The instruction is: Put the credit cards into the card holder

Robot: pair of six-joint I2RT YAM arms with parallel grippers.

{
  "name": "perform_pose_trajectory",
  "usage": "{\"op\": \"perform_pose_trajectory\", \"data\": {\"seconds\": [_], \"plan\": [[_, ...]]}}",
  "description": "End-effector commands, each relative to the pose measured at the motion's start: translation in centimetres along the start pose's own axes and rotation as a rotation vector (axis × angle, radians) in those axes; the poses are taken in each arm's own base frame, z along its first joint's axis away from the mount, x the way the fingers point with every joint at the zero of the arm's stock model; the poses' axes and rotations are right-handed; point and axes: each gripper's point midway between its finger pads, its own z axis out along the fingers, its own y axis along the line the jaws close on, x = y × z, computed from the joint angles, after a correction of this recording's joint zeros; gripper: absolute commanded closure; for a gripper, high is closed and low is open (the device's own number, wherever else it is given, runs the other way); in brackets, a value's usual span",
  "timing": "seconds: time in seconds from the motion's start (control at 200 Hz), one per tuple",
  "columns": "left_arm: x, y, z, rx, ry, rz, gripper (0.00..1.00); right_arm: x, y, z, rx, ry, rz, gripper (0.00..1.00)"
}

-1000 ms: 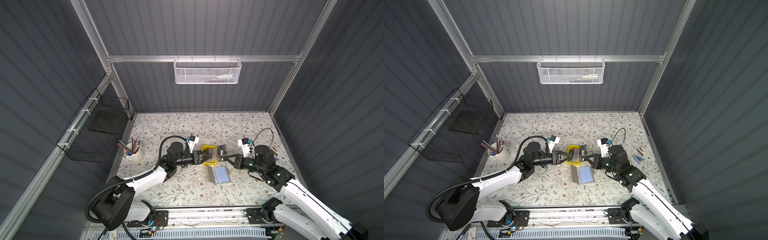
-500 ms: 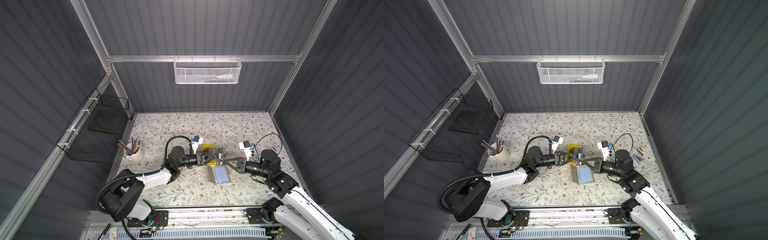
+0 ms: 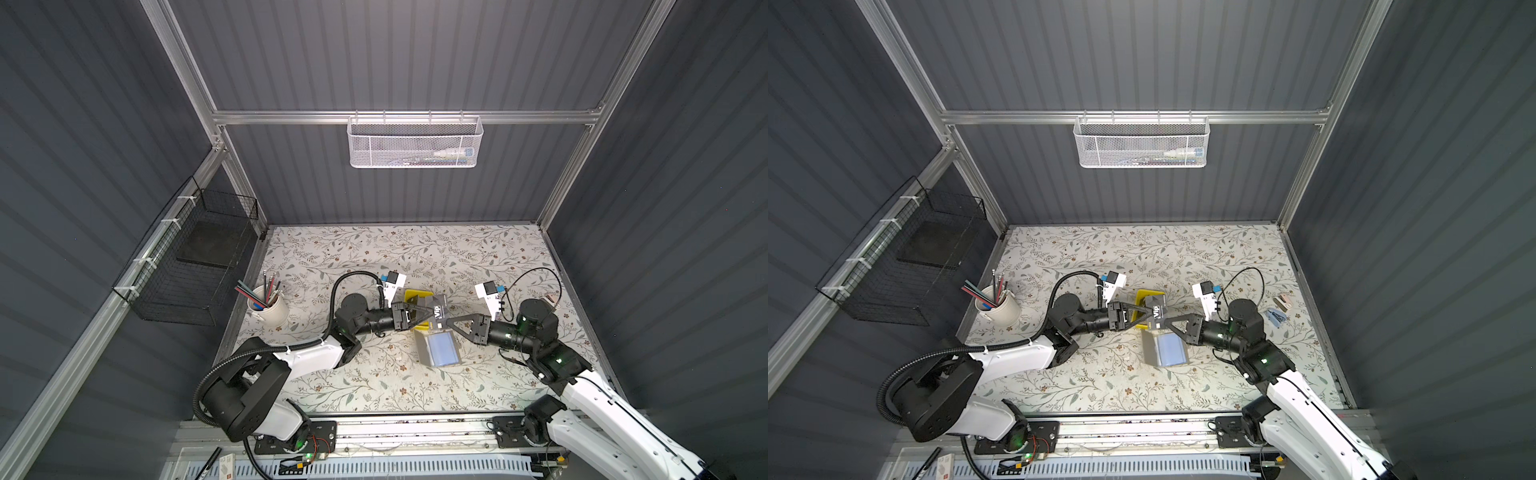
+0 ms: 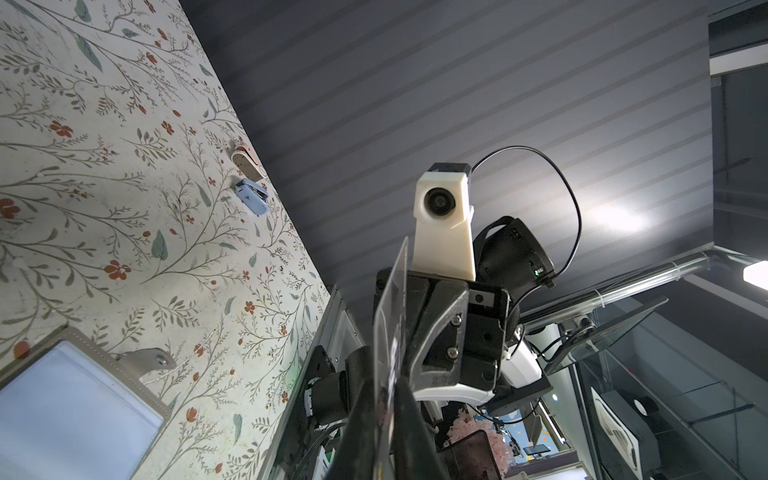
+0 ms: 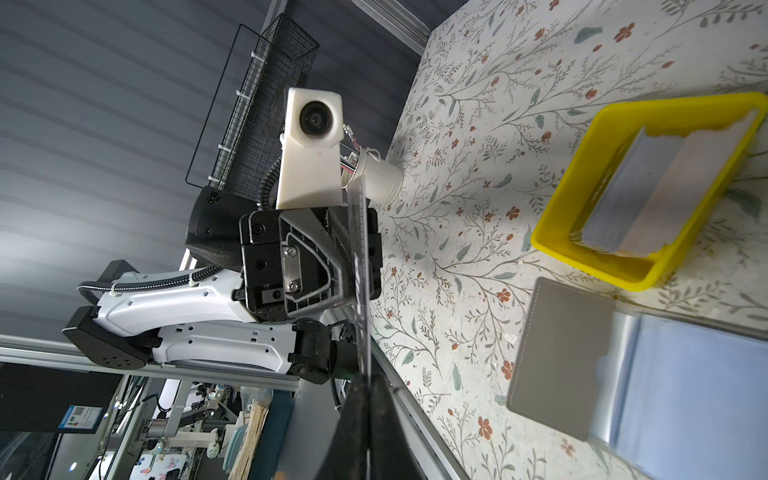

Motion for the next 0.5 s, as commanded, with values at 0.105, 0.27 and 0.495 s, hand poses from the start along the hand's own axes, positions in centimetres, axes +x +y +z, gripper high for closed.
{"op": "perform_pose_trajectory", "data": {"seconds": [0.105, 0.27, 0.495], "plan": [[0.4, 0.6, -0.2, -0.029, -0.008, 0.016, 0.97, 0.4, -1.8, -0.1, 0.079, 0.001, 0.023, 0.81], [1.2, 4.5, -1.2, -0.235, -0.008, -0.043, 0.99, 1.3, -4.8, -0.7, 0.239, 0.005, 0.042, 0.74], [2.8, 7.2, -1.4, -0.403, -0.003, -0.091, 0.99, 3.5, -10.2, -2.2, 0.503, 0.035, 0.084, 0.64]]}}
